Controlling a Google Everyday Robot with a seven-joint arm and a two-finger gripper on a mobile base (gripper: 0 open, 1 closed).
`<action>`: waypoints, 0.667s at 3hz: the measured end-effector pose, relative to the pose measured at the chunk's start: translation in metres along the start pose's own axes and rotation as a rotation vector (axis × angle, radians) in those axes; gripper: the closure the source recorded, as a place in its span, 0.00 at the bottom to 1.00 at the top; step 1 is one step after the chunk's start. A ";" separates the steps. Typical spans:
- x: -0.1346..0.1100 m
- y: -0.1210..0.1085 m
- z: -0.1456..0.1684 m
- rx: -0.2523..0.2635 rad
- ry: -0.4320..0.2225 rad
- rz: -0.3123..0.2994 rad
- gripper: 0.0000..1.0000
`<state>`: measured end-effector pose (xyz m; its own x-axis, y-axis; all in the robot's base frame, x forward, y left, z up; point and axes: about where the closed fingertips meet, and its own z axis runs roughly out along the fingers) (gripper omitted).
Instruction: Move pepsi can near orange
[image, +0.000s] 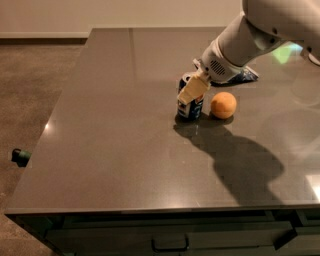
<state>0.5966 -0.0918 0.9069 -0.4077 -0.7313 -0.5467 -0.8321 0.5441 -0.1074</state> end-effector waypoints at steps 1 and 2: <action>0.002 -0.003 0.001 0.000 0.001 0.005 0.35; 0.006 -0.007 0.001 0.005 -0.001 0.007 0.13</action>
Offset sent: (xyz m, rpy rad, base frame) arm 0.0078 -0.0175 -0.0052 0.0024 -0.0050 -0.0187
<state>0.6005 -0.0999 0.9039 -0.4133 -0.7273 -0.5480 -0.8274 0.5512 -0.1075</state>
